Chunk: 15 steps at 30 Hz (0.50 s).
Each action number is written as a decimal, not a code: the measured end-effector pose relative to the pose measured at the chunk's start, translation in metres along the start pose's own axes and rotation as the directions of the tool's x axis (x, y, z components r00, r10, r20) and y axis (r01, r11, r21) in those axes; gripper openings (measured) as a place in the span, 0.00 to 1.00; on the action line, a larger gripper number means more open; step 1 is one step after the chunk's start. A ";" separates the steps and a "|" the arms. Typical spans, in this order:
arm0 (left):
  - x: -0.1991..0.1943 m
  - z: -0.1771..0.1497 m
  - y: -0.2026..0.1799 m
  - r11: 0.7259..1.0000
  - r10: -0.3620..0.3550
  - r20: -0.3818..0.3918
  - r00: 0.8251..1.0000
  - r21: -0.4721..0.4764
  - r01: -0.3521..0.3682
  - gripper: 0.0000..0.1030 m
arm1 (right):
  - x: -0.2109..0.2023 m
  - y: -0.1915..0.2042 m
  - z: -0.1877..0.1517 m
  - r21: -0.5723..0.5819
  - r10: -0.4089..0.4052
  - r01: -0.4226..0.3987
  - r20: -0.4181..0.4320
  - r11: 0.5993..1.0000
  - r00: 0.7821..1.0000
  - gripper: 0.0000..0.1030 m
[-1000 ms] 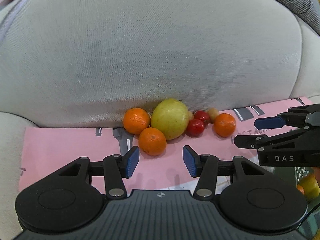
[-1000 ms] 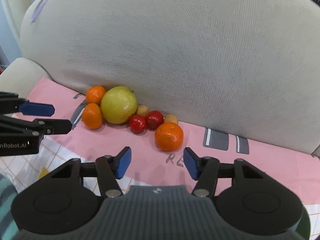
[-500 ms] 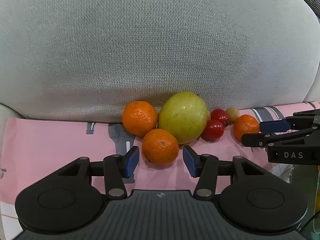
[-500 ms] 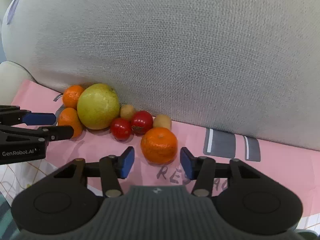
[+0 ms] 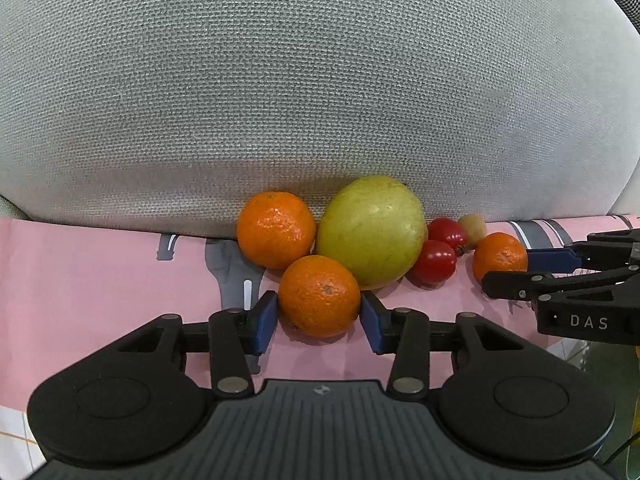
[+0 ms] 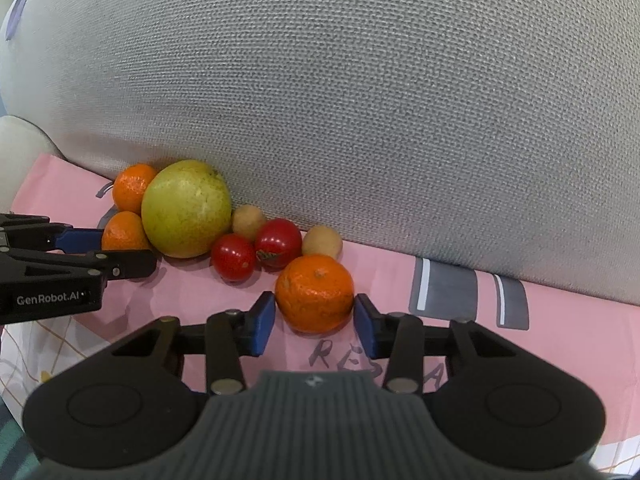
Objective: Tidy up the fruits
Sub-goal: 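Close the left gripper on a tangerine while the right gripper grasps another tangerine, then lift both tangerines and carry them over the green colander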
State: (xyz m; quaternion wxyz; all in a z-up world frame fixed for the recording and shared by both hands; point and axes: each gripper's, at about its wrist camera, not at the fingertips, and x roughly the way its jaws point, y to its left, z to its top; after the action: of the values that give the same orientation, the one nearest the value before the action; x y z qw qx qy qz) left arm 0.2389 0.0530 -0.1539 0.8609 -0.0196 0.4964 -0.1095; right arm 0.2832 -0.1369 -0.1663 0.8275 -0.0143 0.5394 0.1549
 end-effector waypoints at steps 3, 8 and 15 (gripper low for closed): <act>-0.003 -0.001 0.000 1.000 0.004 -0.003 1.000 -0.007 -0.004 0.48 | -0.001 0.002 -0.001 -0.004 -0.002 0.002 0.001 1.000 1.000 0.38; -0.018 -0.006 -0.002 1.000 0.011 0.007 1.000 -0.005 -0.011 0.48 | -0.012 0.007 -0.001 -0.017 0.009 -0.008 0.015 1.000 1.000 0.38; -0.053 -0.019 -0.018 1.000 -0.009 0.026 1.000 0.006 0.009 0.48 | -0.042 0.013 -0.010 -0.026 0.034 -0.033 0.048 0.999 0.998 0.38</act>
State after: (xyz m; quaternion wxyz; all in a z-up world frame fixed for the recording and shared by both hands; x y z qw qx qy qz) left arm 0.1942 0.0478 -0.1159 0.8670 -0.0207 0.4846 -0.1144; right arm 0.2551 -0.1363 -0.1305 0.8374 -0.0119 0.5174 0.1758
